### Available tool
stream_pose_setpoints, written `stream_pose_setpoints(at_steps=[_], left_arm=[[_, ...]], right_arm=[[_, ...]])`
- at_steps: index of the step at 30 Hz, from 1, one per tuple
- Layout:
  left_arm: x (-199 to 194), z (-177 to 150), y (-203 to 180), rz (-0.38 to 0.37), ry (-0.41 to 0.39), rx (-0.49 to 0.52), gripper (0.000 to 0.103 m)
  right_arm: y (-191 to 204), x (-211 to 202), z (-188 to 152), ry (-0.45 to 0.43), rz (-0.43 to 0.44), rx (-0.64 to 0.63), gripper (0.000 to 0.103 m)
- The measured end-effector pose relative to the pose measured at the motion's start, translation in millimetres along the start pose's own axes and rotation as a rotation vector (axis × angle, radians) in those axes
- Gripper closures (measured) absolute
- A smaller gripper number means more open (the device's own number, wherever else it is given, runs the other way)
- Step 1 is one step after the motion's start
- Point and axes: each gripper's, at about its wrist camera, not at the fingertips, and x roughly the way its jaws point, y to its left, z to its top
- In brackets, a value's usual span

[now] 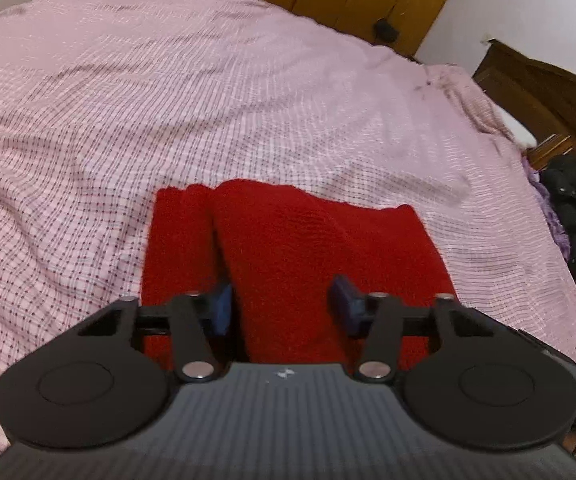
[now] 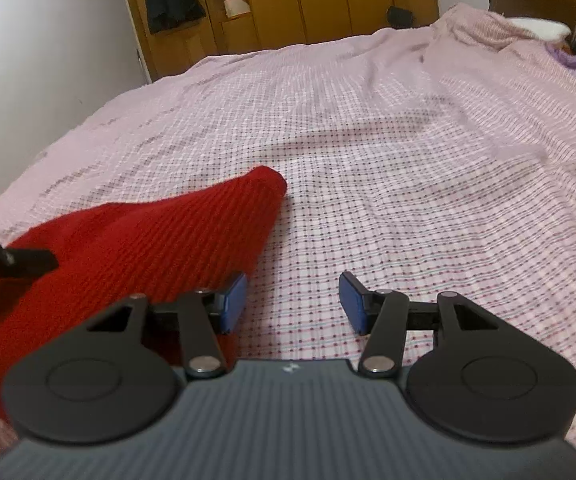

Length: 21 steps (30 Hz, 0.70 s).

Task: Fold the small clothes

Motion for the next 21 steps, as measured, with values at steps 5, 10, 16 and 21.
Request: stream_pose_setpoints(at_steps=[5, 10, 16, 21], left_arm=[[-27.0, -0.6, -0.5, -0.032, -0.085, 0.023, 0.077], [-56.2, -2.1, 19.0, 0.009, -0.139, -0.009, 0.081], [-31.8, -16.5, 50.8, 0.098, -0.042, -0.050, 0.078], [-30.8, -19.3, 49.6, 0.135, -0.058, -0.014, 0.063]], right_arm=[[7.3, -8.2, 0.5, -0.021, 0.096, -0.010, 0.059], [41.9, -17.8, 3.3, -0.069, 0.134, -0.124, 0.060], [73.4, -7.1, -1.9, -0.059, 0.048, -0.235, 0.060], [60.9, -11.7, 4.2, -0.031, 0.057, -0.202, 0.061]])
